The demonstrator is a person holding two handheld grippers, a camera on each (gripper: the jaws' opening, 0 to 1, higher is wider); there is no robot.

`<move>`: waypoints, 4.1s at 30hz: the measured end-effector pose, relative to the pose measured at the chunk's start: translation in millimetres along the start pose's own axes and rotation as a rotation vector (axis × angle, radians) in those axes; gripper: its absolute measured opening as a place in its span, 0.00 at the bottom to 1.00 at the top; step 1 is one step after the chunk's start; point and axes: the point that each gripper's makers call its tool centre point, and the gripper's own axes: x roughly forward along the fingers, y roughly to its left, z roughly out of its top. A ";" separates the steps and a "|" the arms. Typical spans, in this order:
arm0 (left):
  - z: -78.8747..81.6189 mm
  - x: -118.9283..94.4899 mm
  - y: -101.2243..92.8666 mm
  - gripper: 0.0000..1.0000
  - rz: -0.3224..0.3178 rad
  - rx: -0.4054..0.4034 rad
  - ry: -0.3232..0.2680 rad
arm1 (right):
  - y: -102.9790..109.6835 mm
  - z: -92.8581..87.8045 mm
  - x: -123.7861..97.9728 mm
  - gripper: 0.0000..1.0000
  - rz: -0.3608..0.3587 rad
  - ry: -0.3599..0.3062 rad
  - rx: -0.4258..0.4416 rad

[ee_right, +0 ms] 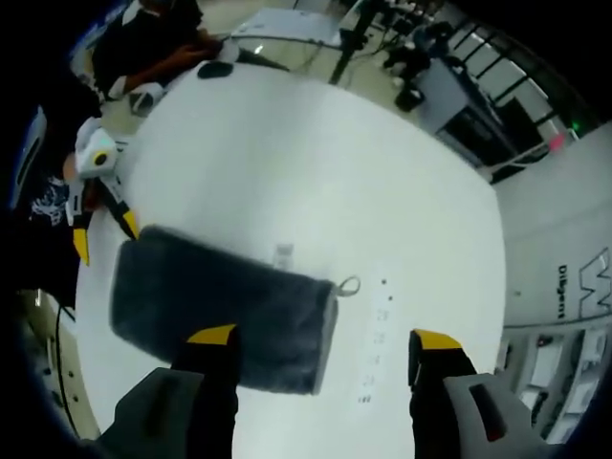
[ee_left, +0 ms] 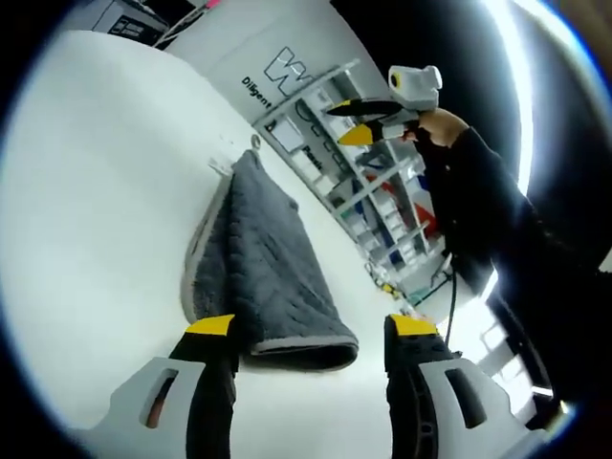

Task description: Open the folded towel by lifting each exposed corner and separating the folded layers until the towel lies flat within the target outline without major curled edges

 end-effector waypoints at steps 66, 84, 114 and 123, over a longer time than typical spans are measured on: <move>3.0 -4.9 18.7 0.20 0.023 0.019 -0.001 | -8.5 -16.3 127.6 0.40 0.024 -0.045 0.741; 5.5 -5.2 18.8 0.15 0.008 -0.017 -0.011 | -18.8 -13.0 149.0 0.32 -0.003 -0.001 0.890; 2.0 -3.8 18.0 0.12 0.007 -0.022 -0.001 | -0.3 -11.6 161.8 0.15 0.033 0.033 0.919; 0.9 -3.2 22.1 0.03 0.026 -0.004 0.001 | 12.2 -10.1 160.0 0.09 0.035 0.030 0.887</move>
